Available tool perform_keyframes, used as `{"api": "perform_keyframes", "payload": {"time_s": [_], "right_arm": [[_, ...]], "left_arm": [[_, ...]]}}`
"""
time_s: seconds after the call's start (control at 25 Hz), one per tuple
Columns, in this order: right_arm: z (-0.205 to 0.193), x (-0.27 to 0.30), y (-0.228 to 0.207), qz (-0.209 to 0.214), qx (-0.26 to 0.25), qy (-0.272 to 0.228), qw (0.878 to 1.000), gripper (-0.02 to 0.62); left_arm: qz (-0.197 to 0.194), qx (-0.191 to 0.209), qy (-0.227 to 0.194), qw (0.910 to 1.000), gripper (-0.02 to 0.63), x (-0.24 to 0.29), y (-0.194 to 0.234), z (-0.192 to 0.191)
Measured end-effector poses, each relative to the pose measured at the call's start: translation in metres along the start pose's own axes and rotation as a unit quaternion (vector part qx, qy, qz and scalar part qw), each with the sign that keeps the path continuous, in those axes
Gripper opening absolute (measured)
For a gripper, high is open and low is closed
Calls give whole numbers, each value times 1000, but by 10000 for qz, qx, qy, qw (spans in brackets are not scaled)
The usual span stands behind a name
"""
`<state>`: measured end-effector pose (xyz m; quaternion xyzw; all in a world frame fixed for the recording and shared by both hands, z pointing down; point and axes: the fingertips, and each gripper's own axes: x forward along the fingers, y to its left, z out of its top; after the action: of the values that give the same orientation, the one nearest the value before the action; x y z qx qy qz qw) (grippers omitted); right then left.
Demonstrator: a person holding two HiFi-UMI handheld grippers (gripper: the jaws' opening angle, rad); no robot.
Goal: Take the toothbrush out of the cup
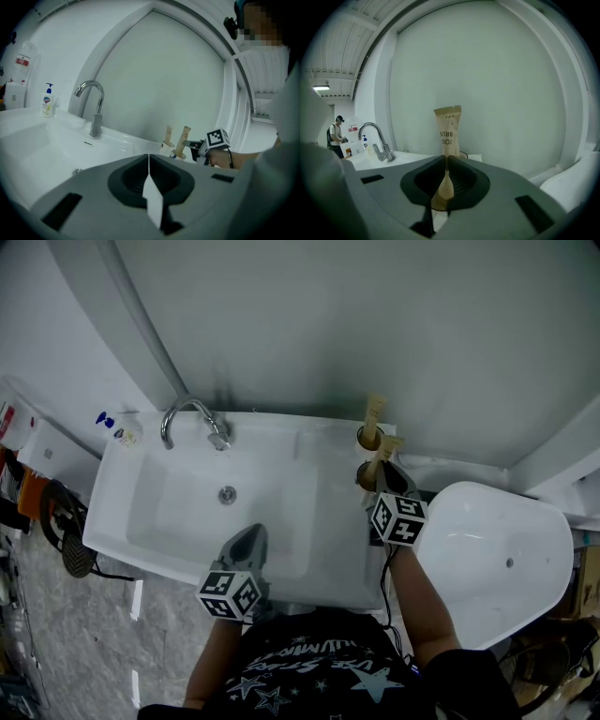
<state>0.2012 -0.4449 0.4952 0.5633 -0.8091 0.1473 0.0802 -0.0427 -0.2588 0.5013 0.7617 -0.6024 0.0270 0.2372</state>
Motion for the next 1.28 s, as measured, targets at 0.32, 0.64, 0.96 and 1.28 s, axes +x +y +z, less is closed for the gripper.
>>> {"api": "perform_keyframes", "payload": {"time_s": [0.32, 0.64, 0.96, 1.28], "right_arm": [[42, -31, 19, -43, -181, -564, 9982, 34], [57, -77, 35, -226, -248, -804, 9962, 34], [21, -110, 47, -358, -111, -367, 9986, 34], [-20, -132, 55, -551, 15, 221, 9982, 34]], "left_arm": [[-370, 171, -22, 9992, 21, -9, 1, 7], [-725, 211, 33, 9971, 21, -23, 4, 5], [-1033, 169, 131, 9944, 21, -33, 7, -3], [-1221, 187, 295, 9919, 21, -41, 13, -16]]}}
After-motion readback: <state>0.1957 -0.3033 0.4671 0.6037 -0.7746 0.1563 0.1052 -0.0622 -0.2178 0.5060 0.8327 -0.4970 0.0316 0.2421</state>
